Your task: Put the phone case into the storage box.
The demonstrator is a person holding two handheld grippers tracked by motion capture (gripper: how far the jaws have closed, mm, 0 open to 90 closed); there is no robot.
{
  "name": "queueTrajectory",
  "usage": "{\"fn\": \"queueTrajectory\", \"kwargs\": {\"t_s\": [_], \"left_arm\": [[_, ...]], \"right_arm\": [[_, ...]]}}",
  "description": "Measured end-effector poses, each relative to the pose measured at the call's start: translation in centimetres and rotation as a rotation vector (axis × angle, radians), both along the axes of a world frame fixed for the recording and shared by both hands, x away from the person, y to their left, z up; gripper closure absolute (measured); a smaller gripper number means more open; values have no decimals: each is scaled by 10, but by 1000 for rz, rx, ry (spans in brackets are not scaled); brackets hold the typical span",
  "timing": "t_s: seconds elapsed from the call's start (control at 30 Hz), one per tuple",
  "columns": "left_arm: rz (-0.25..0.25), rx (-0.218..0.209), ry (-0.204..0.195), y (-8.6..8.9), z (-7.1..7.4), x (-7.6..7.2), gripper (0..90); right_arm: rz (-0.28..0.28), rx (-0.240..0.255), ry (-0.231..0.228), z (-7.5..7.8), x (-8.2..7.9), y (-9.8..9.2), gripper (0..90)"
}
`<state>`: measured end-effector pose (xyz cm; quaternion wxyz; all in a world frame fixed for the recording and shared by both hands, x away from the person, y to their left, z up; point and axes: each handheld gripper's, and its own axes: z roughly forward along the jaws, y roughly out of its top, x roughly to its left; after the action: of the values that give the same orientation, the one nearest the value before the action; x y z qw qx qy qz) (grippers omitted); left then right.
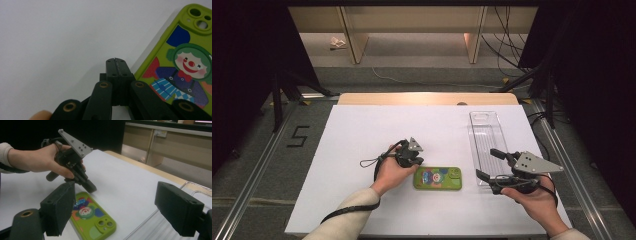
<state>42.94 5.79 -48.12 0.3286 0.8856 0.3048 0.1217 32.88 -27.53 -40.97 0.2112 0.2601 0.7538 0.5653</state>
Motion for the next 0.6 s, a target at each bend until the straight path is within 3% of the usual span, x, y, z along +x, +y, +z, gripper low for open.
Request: {"fn": "queueTrajectory", "kwargs": {"t_s": [0.33, 0.6], "left_arm": [[-24, 19, 20, 5, -1, -2, 900], [-69, 44, 20, 9, 0, -15, 900]], "right_arm": [[0, 3, 0, 0, 0, -1, 182], [-2, 5, 1, 1, 0, -1, 182]]}}
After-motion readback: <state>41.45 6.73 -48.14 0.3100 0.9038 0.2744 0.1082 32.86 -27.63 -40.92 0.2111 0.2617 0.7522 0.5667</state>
